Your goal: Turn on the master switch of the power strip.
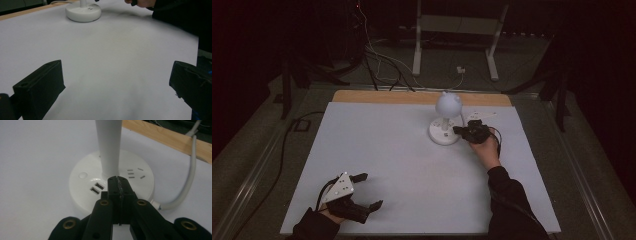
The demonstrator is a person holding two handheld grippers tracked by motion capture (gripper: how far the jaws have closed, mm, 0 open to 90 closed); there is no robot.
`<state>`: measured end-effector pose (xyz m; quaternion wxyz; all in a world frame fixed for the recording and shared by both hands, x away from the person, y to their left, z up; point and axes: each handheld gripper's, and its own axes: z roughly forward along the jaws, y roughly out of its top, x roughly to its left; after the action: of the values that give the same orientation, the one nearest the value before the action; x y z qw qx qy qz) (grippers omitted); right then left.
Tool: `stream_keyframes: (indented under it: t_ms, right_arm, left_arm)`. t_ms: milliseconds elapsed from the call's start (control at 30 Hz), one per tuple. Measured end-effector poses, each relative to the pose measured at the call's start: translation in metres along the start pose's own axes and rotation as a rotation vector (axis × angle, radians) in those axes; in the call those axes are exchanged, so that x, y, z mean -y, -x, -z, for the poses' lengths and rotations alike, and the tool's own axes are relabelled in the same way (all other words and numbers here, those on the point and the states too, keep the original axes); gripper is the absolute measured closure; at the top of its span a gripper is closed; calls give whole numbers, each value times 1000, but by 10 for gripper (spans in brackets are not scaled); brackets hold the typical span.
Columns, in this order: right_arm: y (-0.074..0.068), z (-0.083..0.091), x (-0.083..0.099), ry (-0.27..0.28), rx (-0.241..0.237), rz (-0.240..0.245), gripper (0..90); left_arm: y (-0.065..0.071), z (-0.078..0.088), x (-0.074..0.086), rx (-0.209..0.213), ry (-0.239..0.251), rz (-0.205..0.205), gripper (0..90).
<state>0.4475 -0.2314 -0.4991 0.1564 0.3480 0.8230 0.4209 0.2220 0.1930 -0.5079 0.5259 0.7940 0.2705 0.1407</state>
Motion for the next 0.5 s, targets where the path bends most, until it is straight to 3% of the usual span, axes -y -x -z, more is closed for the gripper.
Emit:
stream_keyframes:
  t_ms: [233,500]
  right_arm:
    - [-1,-8,2,-40,49,22,900]
    - [-4,-10,2,-35,76,29,900]
  left_arm:
    - [0,0,0,1,-3,-2,1]
    - [0,0,0,1,-5,-3,1]
